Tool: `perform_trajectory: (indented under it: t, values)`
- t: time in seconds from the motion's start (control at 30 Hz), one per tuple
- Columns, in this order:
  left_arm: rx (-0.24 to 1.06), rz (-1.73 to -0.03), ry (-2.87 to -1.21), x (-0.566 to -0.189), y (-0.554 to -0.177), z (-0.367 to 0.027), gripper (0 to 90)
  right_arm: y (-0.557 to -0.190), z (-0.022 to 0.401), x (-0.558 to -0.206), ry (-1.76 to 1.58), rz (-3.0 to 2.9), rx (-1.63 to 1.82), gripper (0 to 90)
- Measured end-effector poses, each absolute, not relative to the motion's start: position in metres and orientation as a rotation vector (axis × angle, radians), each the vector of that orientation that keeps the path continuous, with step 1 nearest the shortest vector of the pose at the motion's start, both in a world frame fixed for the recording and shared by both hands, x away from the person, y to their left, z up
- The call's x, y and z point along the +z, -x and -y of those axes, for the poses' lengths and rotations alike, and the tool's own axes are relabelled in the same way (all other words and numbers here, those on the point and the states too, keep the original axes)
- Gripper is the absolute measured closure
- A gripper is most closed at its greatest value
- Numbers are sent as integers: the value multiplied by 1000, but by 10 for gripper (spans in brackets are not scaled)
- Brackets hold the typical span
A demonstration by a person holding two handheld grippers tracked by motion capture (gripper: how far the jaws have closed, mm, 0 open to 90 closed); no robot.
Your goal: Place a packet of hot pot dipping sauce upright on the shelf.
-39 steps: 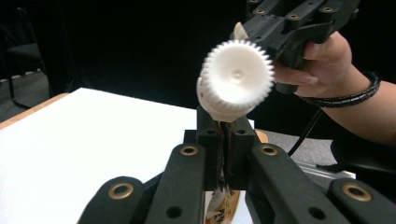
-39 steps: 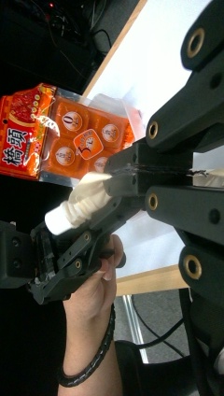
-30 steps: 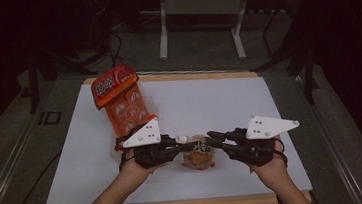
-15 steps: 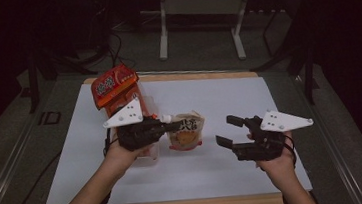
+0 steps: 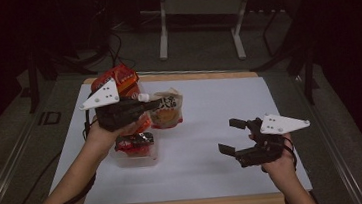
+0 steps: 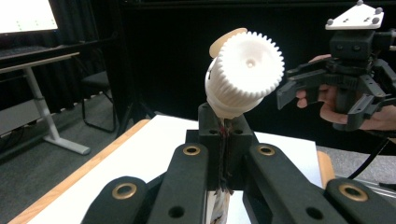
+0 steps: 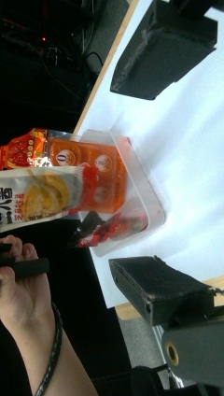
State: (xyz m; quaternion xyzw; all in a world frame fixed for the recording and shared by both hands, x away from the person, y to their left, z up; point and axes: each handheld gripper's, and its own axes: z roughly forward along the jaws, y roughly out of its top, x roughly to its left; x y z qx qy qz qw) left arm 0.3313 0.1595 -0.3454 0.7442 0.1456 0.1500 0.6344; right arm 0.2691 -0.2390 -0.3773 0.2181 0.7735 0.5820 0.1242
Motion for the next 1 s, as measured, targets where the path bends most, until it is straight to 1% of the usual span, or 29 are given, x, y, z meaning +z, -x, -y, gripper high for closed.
perform_trajectory:
  t: [0.37,0.6,1.0]
  values:
    - [332,-386,-1710,-367,-349,-191,891,-271,241,-386,-661,-2279,1682,137]
    - [340,-409,-1724,-382,-352,-206,891,-273,242,-393,-684,-2293,1683,138]
    - [270,-431,-1764,-402,-350,-225,891,-275,240,-397,-679,-2320,1687,139]
